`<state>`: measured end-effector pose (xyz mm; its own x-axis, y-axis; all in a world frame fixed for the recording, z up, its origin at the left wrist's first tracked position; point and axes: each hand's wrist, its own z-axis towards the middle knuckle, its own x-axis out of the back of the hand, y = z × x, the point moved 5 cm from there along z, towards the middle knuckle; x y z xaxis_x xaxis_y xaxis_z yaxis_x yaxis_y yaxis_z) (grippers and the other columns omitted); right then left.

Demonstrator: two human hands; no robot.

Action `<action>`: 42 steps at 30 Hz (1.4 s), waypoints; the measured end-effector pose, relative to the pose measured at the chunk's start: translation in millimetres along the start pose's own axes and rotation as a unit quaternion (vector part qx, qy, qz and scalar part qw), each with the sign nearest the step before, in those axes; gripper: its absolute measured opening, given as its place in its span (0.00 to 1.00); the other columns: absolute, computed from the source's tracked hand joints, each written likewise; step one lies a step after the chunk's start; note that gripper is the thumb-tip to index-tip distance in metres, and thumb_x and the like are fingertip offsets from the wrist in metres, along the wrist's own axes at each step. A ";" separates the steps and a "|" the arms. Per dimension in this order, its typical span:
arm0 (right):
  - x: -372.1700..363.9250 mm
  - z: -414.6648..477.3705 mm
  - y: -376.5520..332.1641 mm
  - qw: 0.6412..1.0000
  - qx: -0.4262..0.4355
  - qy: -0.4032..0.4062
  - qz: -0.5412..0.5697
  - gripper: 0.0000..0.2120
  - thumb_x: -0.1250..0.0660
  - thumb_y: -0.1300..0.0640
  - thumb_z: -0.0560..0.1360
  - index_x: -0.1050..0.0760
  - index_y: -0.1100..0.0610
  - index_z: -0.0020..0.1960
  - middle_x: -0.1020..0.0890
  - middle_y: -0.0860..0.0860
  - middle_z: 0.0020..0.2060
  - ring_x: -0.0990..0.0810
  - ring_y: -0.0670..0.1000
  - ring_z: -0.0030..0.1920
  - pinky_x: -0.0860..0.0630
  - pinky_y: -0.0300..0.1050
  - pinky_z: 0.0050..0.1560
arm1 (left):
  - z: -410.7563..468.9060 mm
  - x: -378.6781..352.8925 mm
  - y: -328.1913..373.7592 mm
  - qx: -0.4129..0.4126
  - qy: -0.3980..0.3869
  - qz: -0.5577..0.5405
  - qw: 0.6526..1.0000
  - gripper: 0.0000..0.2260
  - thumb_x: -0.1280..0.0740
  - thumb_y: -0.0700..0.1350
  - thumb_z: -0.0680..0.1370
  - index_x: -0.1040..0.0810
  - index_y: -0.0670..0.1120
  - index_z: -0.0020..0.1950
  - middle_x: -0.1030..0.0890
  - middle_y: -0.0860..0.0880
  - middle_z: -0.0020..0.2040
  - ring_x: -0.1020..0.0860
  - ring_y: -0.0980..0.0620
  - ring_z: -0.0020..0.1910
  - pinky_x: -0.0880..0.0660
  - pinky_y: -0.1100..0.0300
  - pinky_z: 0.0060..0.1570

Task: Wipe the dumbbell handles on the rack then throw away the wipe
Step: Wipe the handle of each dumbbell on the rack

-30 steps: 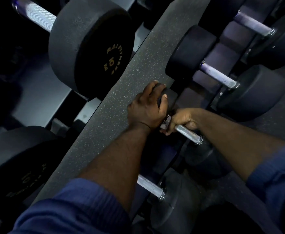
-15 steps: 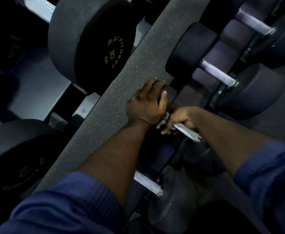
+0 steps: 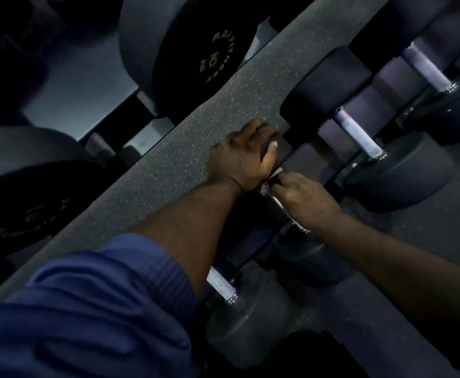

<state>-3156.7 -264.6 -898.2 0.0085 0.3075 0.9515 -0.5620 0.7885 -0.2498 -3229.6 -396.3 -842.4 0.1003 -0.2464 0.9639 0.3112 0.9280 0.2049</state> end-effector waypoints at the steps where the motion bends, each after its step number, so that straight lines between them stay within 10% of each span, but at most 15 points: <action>1: 0.4 -4.5 1.5 0.999 0.041 0.000 -0.012 0.05 0.32 0.58 0.79 0.19 0.58 0.53 0.22 0.55 0.46 0.21 0.58 0.48 0.22 0.51 0.32 | -1.0 -0.4 -0.6 0.003 -0.002 -0.004 1.000 0.22 0.44 0.63 0.81 0.27 0.61 0.72 0.29 0.60 0.75 0.19 0.46 0.58 0.20 0.45 0.52; 8: -4.9 -2.9 -23.2 0.959 0.216 -0.101 -0.151 0.21 0.51 0.58 0.83 0.22 0.60 0.63 0.24 0.55 0.62 0.26 0.59 0.57 0.24 0.50 0.53 | -0.3 1.0 -0.2 0.006 0.002 -0.013 1.000 0.20 0.45 0.63 0.80 0.26 0.63 0.70 0.28 0.62 0.73 0.19 0.47 0.58 0.20 0.47 0.53; 14: -15.1 1.0 -33.9 0.934 0.227 -0.163 -0.221 0.15 0.41 0.57 0.79 0.15 0.56 0.47 0.18 0.54 0.53 0.25 0.62 0.53 0.29 0.52 0.56 | -0.2 1.9 0.7 0.004 0.014 -0.028 0.999 0.20 0.44 0.63 0.80 0.25 0.63 0.68 0.28 0.63 0.72 0.18 0.48 0.58 0.20 0.48 0.53; 18: -22.4 -24.4 -20.4 0.937 0.202 -0.264 -0.108 0.23 0.55 0.57 0.76 0.21 0.56 0.48 0.21 0.52 0.50 0.31 0.57 0.52 0.21 0.53 0.49 | -0.2 5.0 1.2 0.001 0.017 -0.034 0.999 0.20 0.44 0.63 0.79 0.25 0.63 0.68 0.27 0.63 0.71 0.18 0.47 0.57 0.21 0.49 0.53; 25: 16.6 11.3 14.4 0.985 -0.043 0.022 0.168 0.10 0.33 0.58 0.74 0.13 0.53 0.48 0.15 0.52 0.41 0.20 0.52 0.45 0.33 0.32 0.47 | -0.9 2.5 0.5 0.002 0.018 -0.030 0.999 0.20 0.43 0.63 0.80 0.25 0.63 0.69 0.28 0.63 0.73 0.19 0.48 0.60 0.21 0.48 0.54; 29: 14.7 -26.4 37.9 0.932 -0.267 -0.142 0.201 0.12 0.21 0.52 0.71 0.13 0.52 0.54 0.12 0.52 0.48 0.14 0.49 0.50 0.32 0.28 0.48 | -0.8 3.6 1.0 0.005 0.005 -0.026 1.000 0.20 0.43 0.63 0.80 0.26 0.64 0.70 0.29 0.62 0.74 0.19 0.47 0.60 0.21 0.45 0.54; 37: -7.4 9.3 34.4 0.905 -0.312 -0.158 0.241 0.10 0.32 0.54 0.80 0.17 0.57 0.43 0.16 0.53 0.39 0.18 0.56 0.46 0.32 0.41 0.43 | -0.5 2.1 0.0 0.008 0.005 -0.014 1.000 0.20 0.43 0.62 0.80 0.26 0.63 0.71 0.29 0.63 0.74 0.18 0.46 0.58 0.20 0.45 0.52; 42: -0.2 -12.9 52.6 0.886 -0.192 -0.411 0.098 0.07 0.32 0.57 0.76 0.16 0.56 0.50 0.15 0.55 0.48 0.17 0.56 0.53 0.23 0.44 0.52 | 0.1 4.4 1.0 0.012 0.000 -0.017 1.000 0.20 0.43 0.63 0.80 0.26 0.64 0.71 0.29 0.63 0.74 0.18 0.46 0.59 0.20 0.44 0.53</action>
<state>-3175.7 -216.3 -913.9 -0.7519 0.0919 0.6528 -0.1617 0.9343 -0.3178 -3228.9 -396.5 -838.0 0.0895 -0.2774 0.9566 0.2925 0.9254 0.2409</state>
